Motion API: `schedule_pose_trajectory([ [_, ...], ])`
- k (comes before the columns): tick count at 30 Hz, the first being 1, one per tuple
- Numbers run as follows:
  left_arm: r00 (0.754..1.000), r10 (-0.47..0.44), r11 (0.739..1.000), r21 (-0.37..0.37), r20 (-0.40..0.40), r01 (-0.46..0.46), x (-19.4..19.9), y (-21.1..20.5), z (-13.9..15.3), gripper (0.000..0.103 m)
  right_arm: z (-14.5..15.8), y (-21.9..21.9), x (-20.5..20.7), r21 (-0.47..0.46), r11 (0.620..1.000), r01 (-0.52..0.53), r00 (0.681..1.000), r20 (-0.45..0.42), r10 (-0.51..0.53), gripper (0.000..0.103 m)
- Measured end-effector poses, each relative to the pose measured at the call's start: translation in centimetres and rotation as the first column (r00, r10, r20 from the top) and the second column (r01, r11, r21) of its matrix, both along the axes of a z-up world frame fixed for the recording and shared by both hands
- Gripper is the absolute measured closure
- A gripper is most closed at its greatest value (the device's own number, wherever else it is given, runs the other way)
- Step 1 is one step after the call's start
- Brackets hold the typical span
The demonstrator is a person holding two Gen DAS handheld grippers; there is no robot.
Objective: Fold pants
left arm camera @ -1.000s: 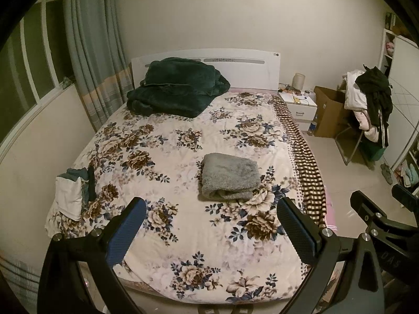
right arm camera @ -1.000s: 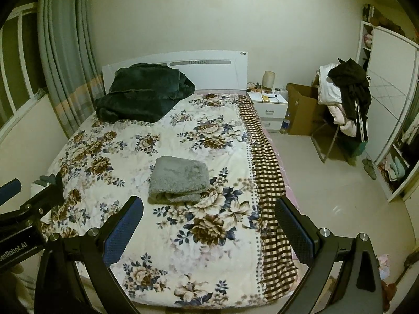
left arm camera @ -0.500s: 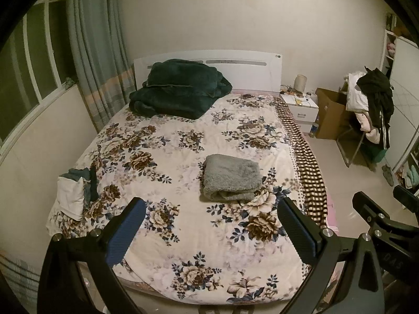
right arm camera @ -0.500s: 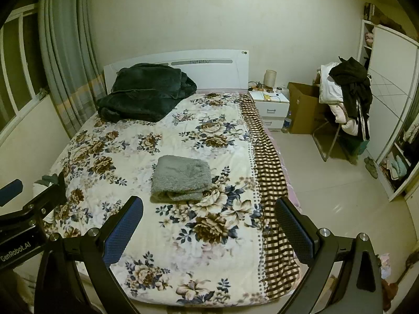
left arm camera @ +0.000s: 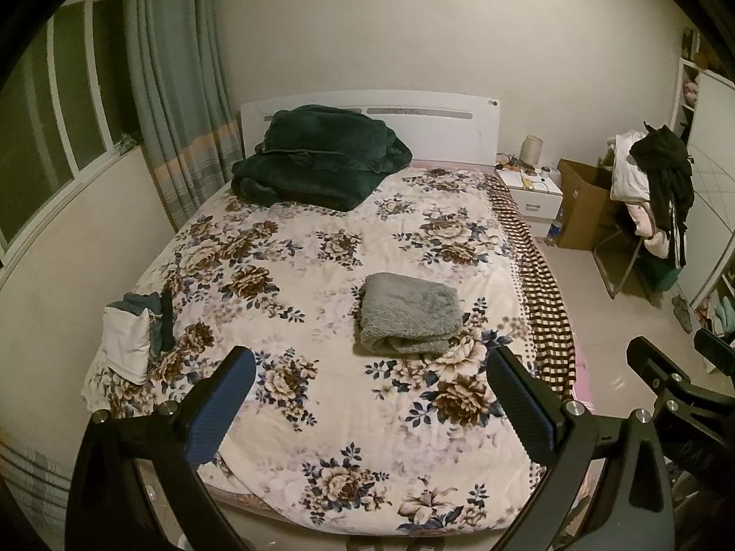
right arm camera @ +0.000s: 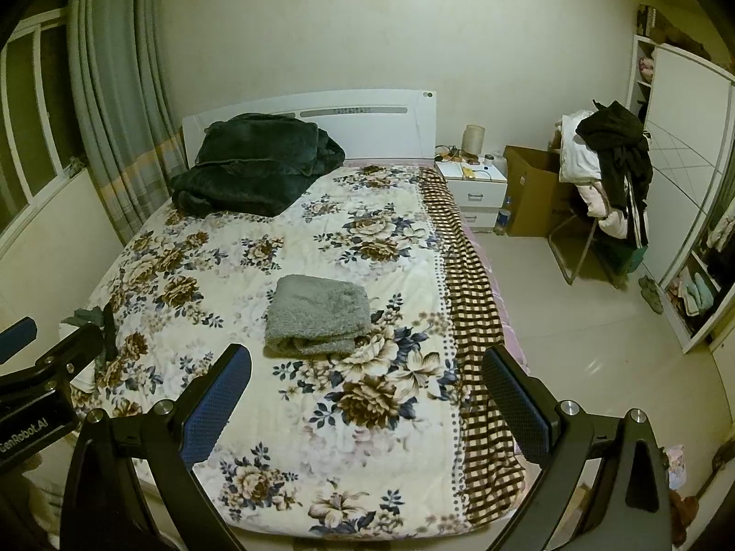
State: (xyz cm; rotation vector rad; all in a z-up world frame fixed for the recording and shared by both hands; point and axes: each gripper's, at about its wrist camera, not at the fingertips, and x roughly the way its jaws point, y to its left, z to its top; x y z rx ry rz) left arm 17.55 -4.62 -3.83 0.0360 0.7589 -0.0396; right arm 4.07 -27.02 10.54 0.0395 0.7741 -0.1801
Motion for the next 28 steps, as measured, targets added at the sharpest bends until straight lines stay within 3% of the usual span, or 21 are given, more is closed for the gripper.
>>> schedule_pose_trajectory([
  [28,1.000,0.021,1.000,0.011,0.009,-0.022,-1.5,-0.1,-0.3,0.000,-0.1,0.2,0.0,0.009,1.000,0.002,1.000,-0.003,-0.002,0.001],
])
